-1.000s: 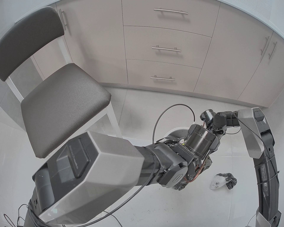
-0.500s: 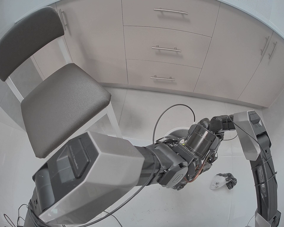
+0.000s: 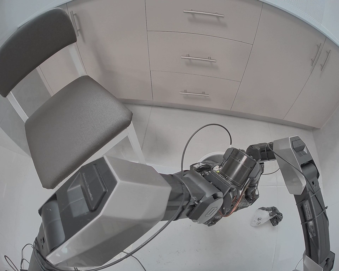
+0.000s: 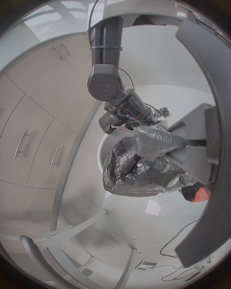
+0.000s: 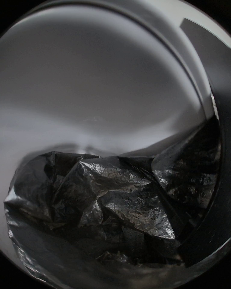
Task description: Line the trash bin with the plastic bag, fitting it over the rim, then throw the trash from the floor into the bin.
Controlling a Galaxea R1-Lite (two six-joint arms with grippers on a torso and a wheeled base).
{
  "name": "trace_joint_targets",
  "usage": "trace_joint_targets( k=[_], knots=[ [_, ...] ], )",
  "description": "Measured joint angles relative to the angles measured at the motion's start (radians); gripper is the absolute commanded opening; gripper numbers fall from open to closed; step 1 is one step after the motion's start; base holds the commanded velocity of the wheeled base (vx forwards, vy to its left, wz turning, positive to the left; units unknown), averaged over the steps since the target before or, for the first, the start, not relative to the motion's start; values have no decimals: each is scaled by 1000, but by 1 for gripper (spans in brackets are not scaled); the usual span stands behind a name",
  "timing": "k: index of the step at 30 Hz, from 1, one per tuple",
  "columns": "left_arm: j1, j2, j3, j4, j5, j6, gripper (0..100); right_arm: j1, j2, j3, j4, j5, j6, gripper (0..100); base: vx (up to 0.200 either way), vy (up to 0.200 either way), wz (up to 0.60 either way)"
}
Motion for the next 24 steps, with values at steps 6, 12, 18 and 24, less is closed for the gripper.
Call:
trace_joint_targets(
  k=[6, 12, 18, 24],
  knots=[
    [1, 0, 1, 0, 0, 0, 0, 4, 21, 0, 2, 0, 1, 100, 0, 0, 0],
    [1, 0, 5, 0, -1, -1, 0, 4, 41, 1, 8, -1, 3, 100, 0, 0, 0],
    [1, 0, 7, -3, -1, -12, 0, 4, 50, 1, 8, 6, 2, 100, 0, 0, 0],
    [1, 0, 6, -3, -1, -12, 0, 5, 48, 0, 7, 12, 1, 100, 0, 0, 0]
  ],
)
